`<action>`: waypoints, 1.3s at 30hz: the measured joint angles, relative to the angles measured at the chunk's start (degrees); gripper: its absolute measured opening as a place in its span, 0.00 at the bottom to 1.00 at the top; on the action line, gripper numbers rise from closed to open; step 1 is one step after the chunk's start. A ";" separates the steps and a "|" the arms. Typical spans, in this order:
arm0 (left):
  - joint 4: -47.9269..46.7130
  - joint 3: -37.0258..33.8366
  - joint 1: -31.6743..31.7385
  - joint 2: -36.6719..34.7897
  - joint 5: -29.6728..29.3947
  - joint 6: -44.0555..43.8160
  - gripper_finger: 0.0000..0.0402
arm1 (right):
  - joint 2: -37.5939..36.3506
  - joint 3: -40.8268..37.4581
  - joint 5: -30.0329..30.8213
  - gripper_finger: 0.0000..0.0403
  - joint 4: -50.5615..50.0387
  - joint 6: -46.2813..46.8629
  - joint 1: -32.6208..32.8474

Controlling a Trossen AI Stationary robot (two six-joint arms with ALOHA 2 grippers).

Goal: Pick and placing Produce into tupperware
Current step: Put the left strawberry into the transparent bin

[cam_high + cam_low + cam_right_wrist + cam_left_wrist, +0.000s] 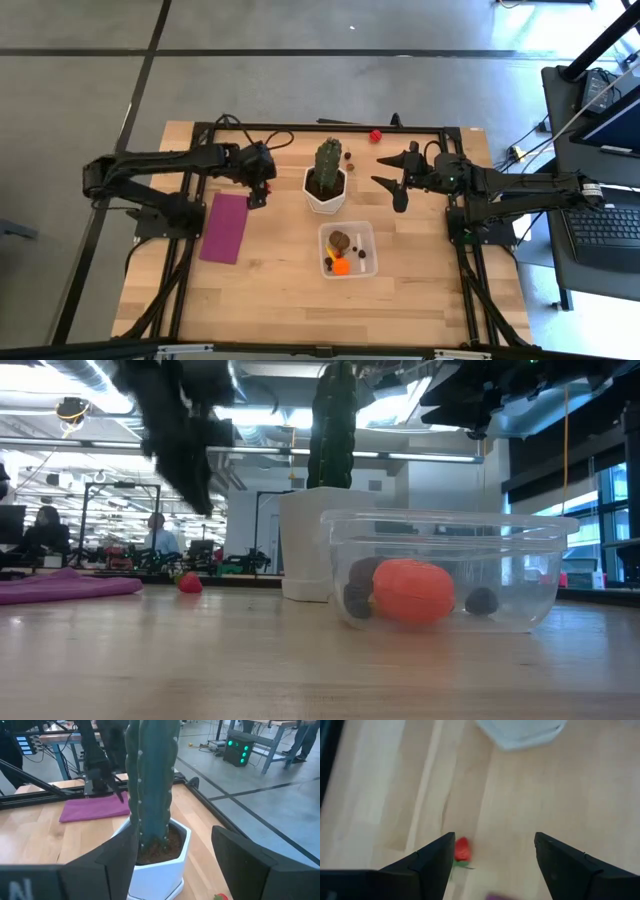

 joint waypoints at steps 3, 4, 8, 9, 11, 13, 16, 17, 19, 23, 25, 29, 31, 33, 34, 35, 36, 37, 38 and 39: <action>4.91 -5.40 3.12 0.00 0.08 3.21 0.64 | 0.00 0.00 -0.01 0.63 0.00 0.00 0.00; 5.87 -6.75 4.21 0.00 0.07 4.08 0.64 | 0.00 0.00 -0.01 0.63 0.00 0.00 0.00; 9.56 -10.56 7.93 0.00 0.64 6.15 0.62 | 0.00 0.00 0.00 0.63 0.00 0.00 0.00; 10.47 -11.09 8.69 0.00 1.54 6.53 0.62 | 0.00 0.00 0.00 0.63 0.00 0.00 0.00; 12.13 -11.92 10.12 0.00 3.88 7.16 0.63 | 0.00 0.00 0.00 0.63 -0.02 0.00 0.00; 14.70 -12.70 11.24 -0.02 5.92 7.36 0.63 | 0.00 0.00 0.00 0.63 -0.02 -0.03 0.00; 17.68 -14.51 12.26 0.29 7.09 8.92 0.63 | 0.00 0.00 0.00 0.63 -0.04 -0.02 0.00; 18.14 -15.07 12.45 0.49 7.09 9.53 0.63 | 0.00 0.00 0.00 0.63 -0.04 -0.02 0.00; 18.80 -15.93 12.78 1.03 7.09 10.46 0.62 | 0.00 0.00 0.00 0.63 -0.04 -0.02 0.00; 20.76 -17.26 12.78 2.57 7.06 11.84 0.61 | 0.00 0.00 0.00 0.63 -0.04 -0.06 0.00; 23.63 -17.90 12.78 3.15 7.07 11.90 0.60 | 0.00 0.00 0.03 0.63 -0.07 -0.05 -0.15; 24.61 -18.92 12.78 5.40 7.09 11.95 0.59 | 0.00 0.00 0.09 0.63 -0.08 1.44 -0.90; 24.68 -19.19 12.78 6.88 7.08 11.95 0.58 | 0.00 0.00 0.10 0.63 -0.09 1.55 -1.30; 24.75 -19.38 12.78 8.36 7.09 11.91 0.58 | 0.00 0.00 0.13 0.63 -0.09 1.56 -1.48; 25.22 -19.36 12.78 9.13 7.53 11.83 0.57 | 0.00 0.00 0.13 0.63 -0.07 1.53 -1.50; 25.40 -19.35 12.78 9.49 7.68 11.80 0.57 | 0.00 0.00 0.13 0.63 -0.07 1.53 -1.51; 25.61 -19.28 12.78 10.05 7.86 11.82 0.56 | 0.00 0.00 0.13 0.63 -0.08 1.53 -1.51; 25.74 -19.16 12.78 10.44 8.15 11.80 0.56 | 0.00 0.00 0.13 0.63 -0.07 1.53 -1.51; 25.78 -19.19 12.77 10.70 8.14 11.78 0.55 | 0.00 0.00 0.13 0.63 -0.07 1.53 -1.50; 25.83 -19.20 12.71 10.75 8.10 11.78 0.54 | 0.00 0.00 0.13 0.63 -0.09 1.53 -1.51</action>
